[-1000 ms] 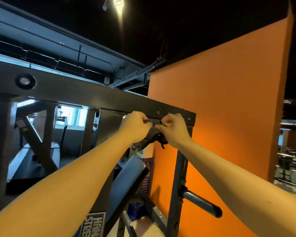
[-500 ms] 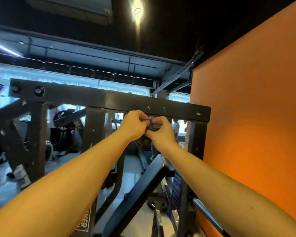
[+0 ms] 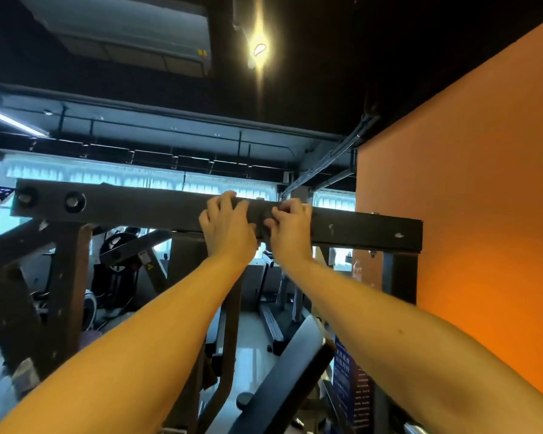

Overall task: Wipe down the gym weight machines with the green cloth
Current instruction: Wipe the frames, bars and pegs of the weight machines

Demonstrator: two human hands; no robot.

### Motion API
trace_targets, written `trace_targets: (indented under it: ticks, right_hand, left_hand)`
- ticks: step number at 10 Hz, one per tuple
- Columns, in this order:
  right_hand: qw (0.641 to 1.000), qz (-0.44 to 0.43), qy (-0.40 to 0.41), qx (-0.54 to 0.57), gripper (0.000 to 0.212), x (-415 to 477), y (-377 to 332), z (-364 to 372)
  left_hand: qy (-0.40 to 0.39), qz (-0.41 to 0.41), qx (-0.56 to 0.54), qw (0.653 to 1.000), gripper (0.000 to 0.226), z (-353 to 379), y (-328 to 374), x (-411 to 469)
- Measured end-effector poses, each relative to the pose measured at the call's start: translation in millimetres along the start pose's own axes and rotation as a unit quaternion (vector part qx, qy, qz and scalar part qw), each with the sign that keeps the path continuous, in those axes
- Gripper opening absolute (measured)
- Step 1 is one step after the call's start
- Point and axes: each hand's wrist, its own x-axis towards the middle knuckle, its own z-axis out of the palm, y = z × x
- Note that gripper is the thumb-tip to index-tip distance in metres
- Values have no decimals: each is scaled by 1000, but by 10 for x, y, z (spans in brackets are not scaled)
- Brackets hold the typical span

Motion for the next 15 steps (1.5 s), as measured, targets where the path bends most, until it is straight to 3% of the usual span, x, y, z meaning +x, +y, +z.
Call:
trace_targets:
  ticks: [1,3,4,5,6,7,8,9,10,11,12,13,14,15]
  right_hand:
    - [995,-40,85,18,16,-97,46,183]
    - [986,-153,50,38,19,-64,455,157]
    - [988,-139,72,12,23,-135,894,-66]
    - [994,-88,64,15,8,-181,1261,-316]
    - [997,-57,54,23,14,-136,1151,-159]
    - [990,-108,53,79,21,-45,435,143]
    - [981,-158,15,109,21,78,255,217]
    - [976,-187,29,106,11,58,665,107]
    - [992,-104,55,46,13,-3,1362,-311]
    - [995,-18,90,31,12,-147,1548,-479]
    - [991,25,125,31,9,-93,1229,-225]
    - [983,-56,137,109,14,46,567,101]
    - [972,-201,51,108,9,61,284,182]
    - [980,-160,32,110,18,98,805,-56]
  left_hand:
    - [43,39,-4,998,42,202,-140,21]
    - [94,42,15,995,49,462,-117,-21]
    - [95,18,20,995,48,496,-22,-54]
    - [97,6,27,995,47,518,49,-35]
    - [105,8,33,994,44,526,38,-47]
    - [116,24,45,992,40,547,-6,-43]
    - [133,40,37,990,31,550,-81,-42]
    - [138,48,26,989,33,569,-101,-43]
    - [147,51,22,988,33,595,-108,-46]
    - [135,53,30,989,37,586,-137,-62]
    - [120,53,37,991,42,565,-130,-80]
    - [114,53,38,991,41,561,-117,-95]
    - [117,53,43,991,40,561,-112,-99]
    - [117,53,40,991,40,562,-115,-96]
